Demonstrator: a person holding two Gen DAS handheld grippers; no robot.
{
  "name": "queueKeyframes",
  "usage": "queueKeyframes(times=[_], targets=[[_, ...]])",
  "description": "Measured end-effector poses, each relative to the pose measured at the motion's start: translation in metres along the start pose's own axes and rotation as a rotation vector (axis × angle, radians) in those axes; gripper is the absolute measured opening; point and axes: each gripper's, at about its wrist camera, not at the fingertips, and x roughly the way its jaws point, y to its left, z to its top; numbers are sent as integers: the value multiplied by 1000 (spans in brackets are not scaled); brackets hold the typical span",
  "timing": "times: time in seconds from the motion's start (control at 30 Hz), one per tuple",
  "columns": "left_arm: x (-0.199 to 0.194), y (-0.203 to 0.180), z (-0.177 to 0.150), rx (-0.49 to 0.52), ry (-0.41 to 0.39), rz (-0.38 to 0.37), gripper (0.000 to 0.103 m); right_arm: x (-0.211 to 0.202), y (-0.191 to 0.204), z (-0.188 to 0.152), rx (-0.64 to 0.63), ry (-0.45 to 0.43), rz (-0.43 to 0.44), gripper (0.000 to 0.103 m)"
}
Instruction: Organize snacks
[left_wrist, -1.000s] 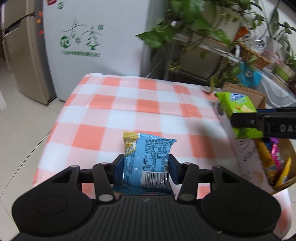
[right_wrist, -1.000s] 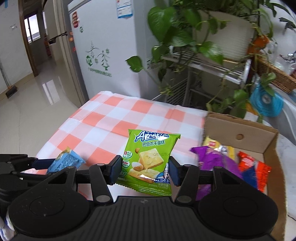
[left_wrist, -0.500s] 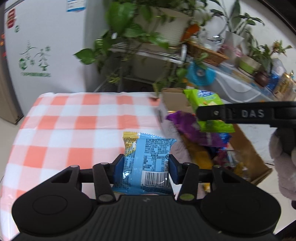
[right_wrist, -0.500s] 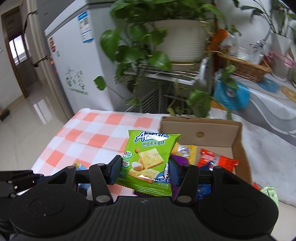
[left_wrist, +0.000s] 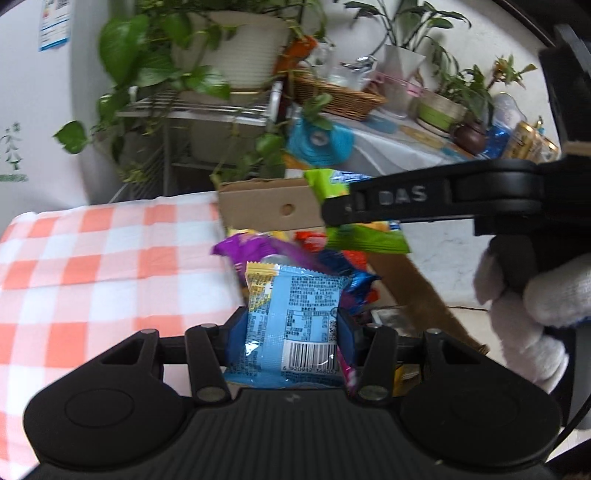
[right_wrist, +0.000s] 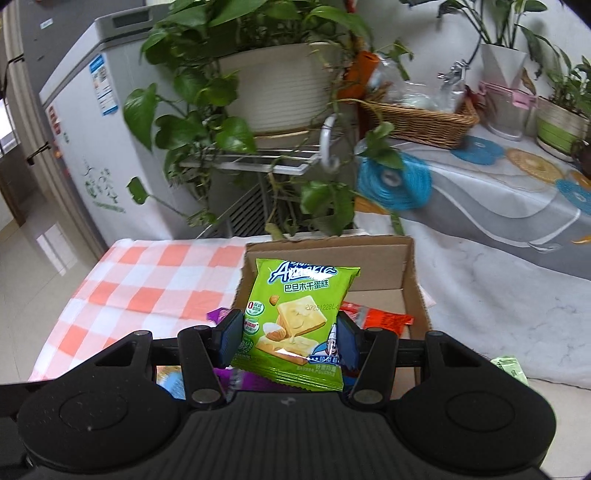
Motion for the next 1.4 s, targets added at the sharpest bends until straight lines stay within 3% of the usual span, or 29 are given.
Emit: queueKeyframes(times=[0.23, 0.4, 0.47, 0.6, 1.4], targets=[[20, -26, 9, 28, 19, -31, 50, 3, -13, 4, 52, -2, -32, 62], [19, -33, 7, 46, 18, 4, 71, 3, -13, 4, 53, 4, -29, 64], [18, -31, 7, 44, 22, 15, 75, 3, -12, 4, 45, 4, -37, 72], [12, -27, 6, 51, 26, 48, 87, 2, -11, 4, 45, 0, -33, 74], [-20, 1, -2, 70, 58, 181, 94, -5, 14, -14, -21, 19, -60, 88]])
